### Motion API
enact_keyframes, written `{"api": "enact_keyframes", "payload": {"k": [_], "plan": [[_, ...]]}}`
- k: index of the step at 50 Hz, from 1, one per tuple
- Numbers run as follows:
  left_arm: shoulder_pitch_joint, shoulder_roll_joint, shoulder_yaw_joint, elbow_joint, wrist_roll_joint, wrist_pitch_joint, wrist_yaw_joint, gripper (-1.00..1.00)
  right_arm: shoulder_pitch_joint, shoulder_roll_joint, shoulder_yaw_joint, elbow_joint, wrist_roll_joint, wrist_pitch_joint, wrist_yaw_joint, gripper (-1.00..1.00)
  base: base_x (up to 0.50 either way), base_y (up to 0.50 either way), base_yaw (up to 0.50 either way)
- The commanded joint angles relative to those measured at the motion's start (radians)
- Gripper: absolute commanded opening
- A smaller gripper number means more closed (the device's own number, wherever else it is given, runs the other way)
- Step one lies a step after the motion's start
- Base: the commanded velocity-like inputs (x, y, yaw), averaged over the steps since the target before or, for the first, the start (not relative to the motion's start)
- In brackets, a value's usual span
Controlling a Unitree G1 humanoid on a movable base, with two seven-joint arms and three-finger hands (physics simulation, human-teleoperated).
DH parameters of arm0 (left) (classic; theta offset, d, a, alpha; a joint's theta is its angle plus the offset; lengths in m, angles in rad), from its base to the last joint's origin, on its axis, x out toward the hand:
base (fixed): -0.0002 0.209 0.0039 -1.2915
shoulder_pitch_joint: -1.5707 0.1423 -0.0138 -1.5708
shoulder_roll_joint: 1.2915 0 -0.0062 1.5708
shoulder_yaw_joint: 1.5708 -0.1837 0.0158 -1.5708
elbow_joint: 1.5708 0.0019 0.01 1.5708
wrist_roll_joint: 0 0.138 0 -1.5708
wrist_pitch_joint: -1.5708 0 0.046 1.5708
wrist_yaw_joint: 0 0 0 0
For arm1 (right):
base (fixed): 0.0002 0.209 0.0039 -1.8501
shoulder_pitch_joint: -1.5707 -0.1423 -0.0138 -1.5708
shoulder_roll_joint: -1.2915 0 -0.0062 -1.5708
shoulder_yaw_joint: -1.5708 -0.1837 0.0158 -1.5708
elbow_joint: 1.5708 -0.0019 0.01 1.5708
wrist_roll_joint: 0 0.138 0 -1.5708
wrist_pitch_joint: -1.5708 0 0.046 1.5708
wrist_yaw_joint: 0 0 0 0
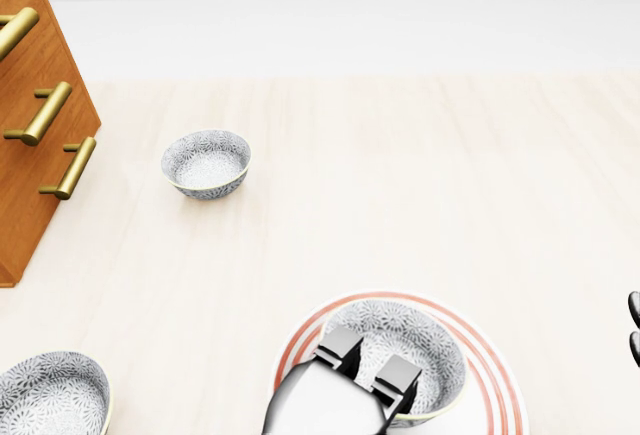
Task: Put the bowl in the middle on the plate.
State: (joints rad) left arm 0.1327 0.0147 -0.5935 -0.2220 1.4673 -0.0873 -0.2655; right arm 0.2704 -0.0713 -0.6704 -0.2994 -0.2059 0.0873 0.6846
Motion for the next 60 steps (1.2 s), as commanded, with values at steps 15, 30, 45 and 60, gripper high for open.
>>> {"api": "enact_keyframes", "payload": {"k": [15, 30, 45, 60], "plan": [[0.005, 0.003, -0.006, 0.043, 0.013, 0.000, 0.058, -1.00, -0.001, 0.002, -0.001, 0.000, -0.002, 0.000, 0.002, 1.00, 0.00, 0.00, 0.00], [-0.001, 0.002, 0.004, 0.052, 0.003, 0.000, 0.062, -1.00, 0.000, 0.000, 0.000, -0.002, -0.001, 0.000, 0.000, 1.00, 0.00, 0.00, 0.00], [0.001, 0.000, 0.005, 0.058, -0.005, 0.000, 0.062, -1.00, 0.002, 0.004, -0.001, -0.019, -0.004, 0.000, 0.005, 1.00, 0.00, 0.00, 0.00], [-0.001, -0.001, 0.007, 0.059, -0.012, 0.000, 0.063, -1.00, 0.000, 0.003, 0.001, -0.010, -0.004, 0.000, 0.002, 1.00, 0.00, 0.00, 0.00]]}}
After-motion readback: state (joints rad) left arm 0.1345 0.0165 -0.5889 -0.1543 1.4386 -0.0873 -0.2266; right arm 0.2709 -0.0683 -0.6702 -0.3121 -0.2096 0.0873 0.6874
